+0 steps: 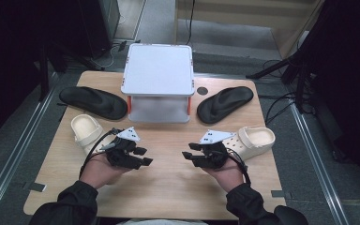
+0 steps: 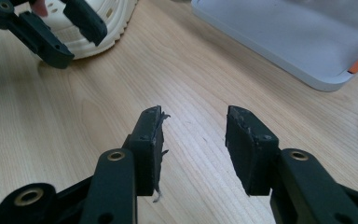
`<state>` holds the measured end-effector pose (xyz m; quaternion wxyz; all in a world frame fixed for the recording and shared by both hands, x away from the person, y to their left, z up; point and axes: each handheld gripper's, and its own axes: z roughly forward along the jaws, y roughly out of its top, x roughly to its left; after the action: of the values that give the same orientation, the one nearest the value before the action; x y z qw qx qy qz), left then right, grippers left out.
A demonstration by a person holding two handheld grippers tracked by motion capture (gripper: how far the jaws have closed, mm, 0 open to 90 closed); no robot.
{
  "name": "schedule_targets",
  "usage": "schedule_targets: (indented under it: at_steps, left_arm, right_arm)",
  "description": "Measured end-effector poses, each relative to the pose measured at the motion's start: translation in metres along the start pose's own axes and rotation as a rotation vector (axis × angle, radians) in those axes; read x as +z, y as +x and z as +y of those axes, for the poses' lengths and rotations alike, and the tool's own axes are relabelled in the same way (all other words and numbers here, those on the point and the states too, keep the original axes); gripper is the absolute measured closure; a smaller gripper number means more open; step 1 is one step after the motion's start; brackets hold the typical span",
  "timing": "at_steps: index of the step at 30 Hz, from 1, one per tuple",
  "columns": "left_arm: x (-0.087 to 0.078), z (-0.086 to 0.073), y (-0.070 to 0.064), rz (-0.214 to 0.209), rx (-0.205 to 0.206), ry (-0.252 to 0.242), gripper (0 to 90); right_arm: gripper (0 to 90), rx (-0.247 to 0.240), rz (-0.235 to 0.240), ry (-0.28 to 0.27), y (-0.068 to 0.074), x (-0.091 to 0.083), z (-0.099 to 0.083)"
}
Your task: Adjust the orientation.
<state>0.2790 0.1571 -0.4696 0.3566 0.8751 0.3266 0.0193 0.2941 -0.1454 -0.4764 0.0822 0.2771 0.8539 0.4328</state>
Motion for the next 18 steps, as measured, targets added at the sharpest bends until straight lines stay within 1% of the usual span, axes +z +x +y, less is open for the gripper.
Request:
schedule_targets:
  at_steps: [4, 5, 7, 10, 13, 15, 18]
  left_arm:
    - [-0.0021, 0.0003, -0.0002, 0.003, 0.0, -0.028, 42.8]
    - [-0.0024, 0.0003, 0.0001, 0.005, 0.001, -0.029, 42.5]
    - [-0.0029, 0.0002, 0.0012, 0.007, 0.008, -0.013, 42.9]
    - [-0.0036, 0.0007, 0.0017, 0.017, 0.002, -0.008, 45.9]
    - [-0.0053, 0.0024, 0.0006, 0.014, -0.003, -0.009, 51.6]
    - [-0.0056, 0.0025, 0.0005, 0.024, -0.01, 0.007, 53.5]
    - [-0.0064, 0.0014, 0.0022, 0.017, -0.015, 0.016, 57.4]
  right_arm:
    - [56.1, 0.002, -0.005, 0.008, -0.0001, 0.0003, 0.0002]
    - [55.9, 0.003, -0.008, 0.011, -0.0002, 0.0001, 0.0]
    - [55.1, 0.004, -0.006, 0.011, -0.0007, -0.0001, -0.0001]
    - [53.2, 0.011, 0.01, 0.0, -0.0007, -0.0001, 0.0003]
    - [53.0, 0.002, 0.018, -0.005, 0.0007, 0.0003, 0.001]
    - [52.9, -0.002, 0.016, 0.002, 0.0023, 0.0006, 0.0014]
    - [52.6, -0.007, 0.014, 0.004, 0.0031, 0.0015, 0.0018]
